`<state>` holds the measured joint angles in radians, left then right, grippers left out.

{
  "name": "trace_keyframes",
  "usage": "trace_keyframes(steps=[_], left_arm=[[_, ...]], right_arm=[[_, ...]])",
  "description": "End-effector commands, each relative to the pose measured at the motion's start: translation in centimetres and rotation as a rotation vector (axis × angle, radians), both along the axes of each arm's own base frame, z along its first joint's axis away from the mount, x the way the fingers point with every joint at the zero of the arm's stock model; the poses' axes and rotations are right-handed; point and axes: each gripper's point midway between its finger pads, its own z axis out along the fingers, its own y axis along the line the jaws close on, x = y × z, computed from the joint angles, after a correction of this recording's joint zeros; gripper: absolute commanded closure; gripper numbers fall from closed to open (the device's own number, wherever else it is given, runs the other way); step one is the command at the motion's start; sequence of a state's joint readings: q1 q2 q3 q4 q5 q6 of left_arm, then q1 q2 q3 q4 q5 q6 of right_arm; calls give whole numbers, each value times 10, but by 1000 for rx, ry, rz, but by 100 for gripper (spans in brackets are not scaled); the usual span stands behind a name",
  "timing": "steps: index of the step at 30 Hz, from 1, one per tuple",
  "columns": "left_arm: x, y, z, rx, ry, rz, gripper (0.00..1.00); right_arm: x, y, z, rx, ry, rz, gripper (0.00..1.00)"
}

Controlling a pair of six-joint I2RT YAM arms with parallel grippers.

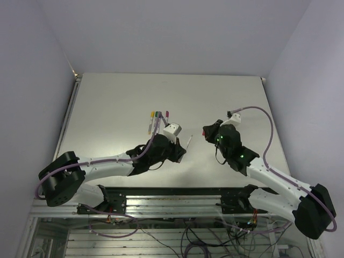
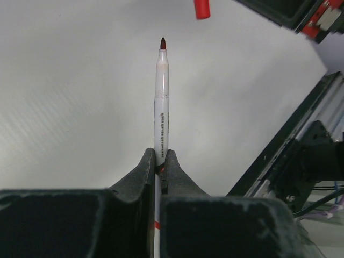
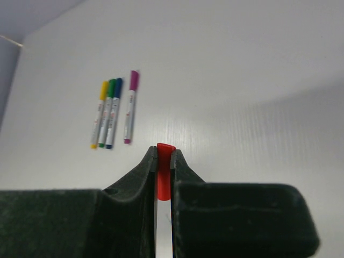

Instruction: Insert the pens into the pen caps

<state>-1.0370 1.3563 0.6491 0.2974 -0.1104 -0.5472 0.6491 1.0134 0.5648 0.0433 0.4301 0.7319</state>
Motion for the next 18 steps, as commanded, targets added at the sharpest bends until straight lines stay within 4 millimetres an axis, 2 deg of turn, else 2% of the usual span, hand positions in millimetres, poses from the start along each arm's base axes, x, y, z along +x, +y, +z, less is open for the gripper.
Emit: trace_keyframes(steps=[1, 4, 10, 18], left_arm=[[-5, -24, 40, -198, -48, -73, 93], [-8, -31, 53, -276, -60, -93, 93], [-8, -38, 66, -341, -73, -110, 93], [-9, -34, 76, -358, -89, -104, 93]], right_arm=[[-1, 10, 34, 96, -159, 66, 100], [-7, 18, 53, 166, -254, 127, 100], [-14, 23, 83, 265, -380, 170, 100], [-18, 20, 95, 315, -432, 161, 100]])
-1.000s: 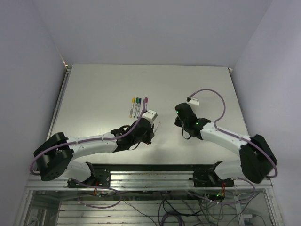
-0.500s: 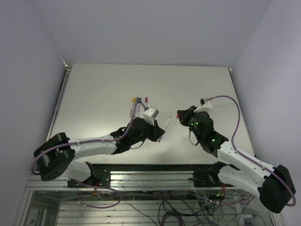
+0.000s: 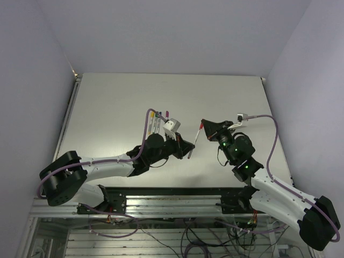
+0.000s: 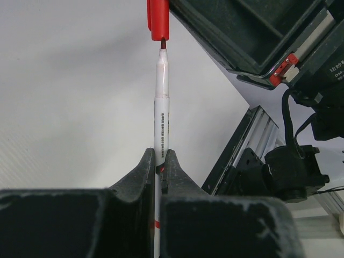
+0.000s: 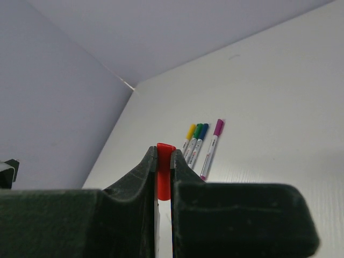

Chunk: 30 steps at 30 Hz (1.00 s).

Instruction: Insert the pens into the pen caps

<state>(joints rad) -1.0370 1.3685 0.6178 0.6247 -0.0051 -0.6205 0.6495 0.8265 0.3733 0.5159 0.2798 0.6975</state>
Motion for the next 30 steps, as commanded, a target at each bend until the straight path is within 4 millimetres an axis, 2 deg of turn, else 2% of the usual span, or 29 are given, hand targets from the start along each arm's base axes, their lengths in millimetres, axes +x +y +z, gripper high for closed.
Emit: trace_keyframes(steps=[1, 21, 30], left_arm=[[-4, 0, 17, -60, -29, -17, 93], [0, 6, 24, -57, -53, 14, 93], [-5, 11, 13, -32, -41, -1, 93]], right_arm=[[-2, 1, 18, 52, -61, 8, 100], [-2, 10, 16, 62, -53, 48, 100], [-2, 6, 19, 58, -61, 32, 100]])
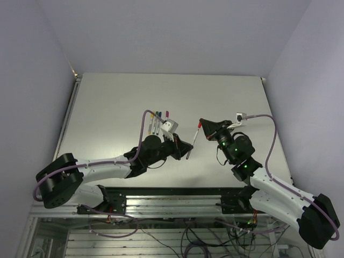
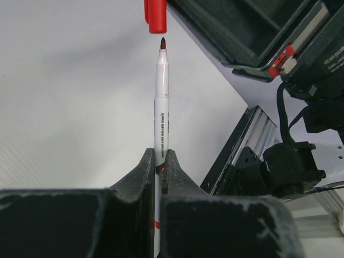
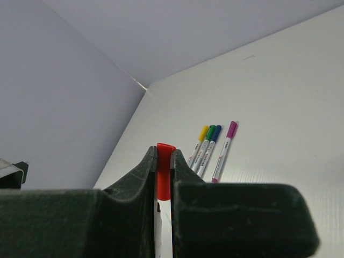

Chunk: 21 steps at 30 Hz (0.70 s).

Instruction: Insert the pens into the pen caps

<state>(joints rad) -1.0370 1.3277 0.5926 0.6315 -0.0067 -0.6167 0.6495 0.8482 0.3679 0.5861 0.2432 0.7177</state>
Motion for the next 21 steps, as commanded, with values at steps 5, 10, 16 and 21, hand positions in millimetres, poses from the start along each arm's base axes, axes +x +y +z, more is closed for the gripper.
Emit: trace_keyframes(steps=[5, 10, 16, 21], left_arm=[[-3, 10, 1, 3, -23, 10, 93], [-1, 10, 3, 1, -30, 20, 93], [2, 6, 3, 1, -36, 20, 93], [3, 4, 2, -3, -33, 21, 93]], right_arm=[[-1, 0, 9, 18, -30, -2, 100], [-1, 3, 7, 22, -25, 10, 100], [-4, 7, 5, 33, -18, 28, 100], [-6, 10, 5, 30, -18, 36, 100]])
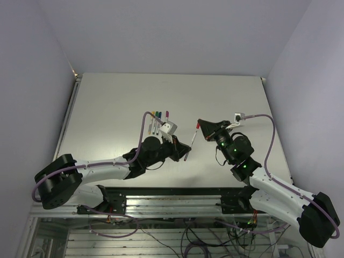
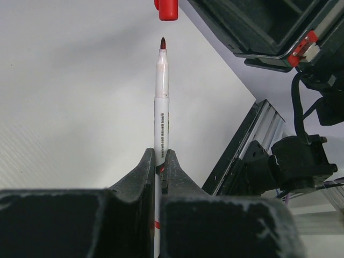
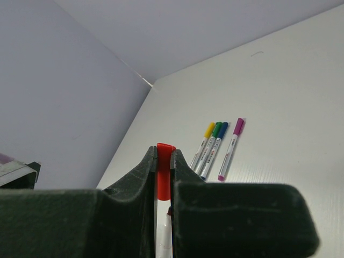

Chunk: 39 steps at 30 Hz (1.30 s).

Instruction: Insert the pens into the pen caps

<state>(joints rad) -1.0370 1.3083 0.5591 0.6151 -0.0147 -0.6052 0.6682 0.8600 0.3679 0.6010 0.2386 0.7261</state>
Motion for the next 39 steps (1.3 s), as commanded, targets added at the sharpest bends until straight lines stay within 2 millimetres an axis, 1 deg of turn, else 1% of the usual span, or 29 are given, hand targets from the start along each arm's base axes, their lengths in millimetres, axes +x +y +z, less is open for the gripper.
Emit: trace_keyframes(steps=[1, 10, 22, 35, 39], left_arm=[[7, -4, 15, -38, -39, 18, 93], [7, -1, 20, -49, -49, 30, 93], [6, 8, 15, -36, -42, 49, 93], [8, 3, 11, -28, -38, 42, 93], [8, 5, 10, -30, -36, 51, 93]], right_arm=[[-3, 3, 5, 22, -19, 13, 100], [-3, 4, 0, 8, -16, 8, 100], [-2, 5, -3, 5, -10, 8, 100], [-4, 9, 0, 13, -11, 22, 100], [-5, 11, -2, 8, -9, 26, 100]])
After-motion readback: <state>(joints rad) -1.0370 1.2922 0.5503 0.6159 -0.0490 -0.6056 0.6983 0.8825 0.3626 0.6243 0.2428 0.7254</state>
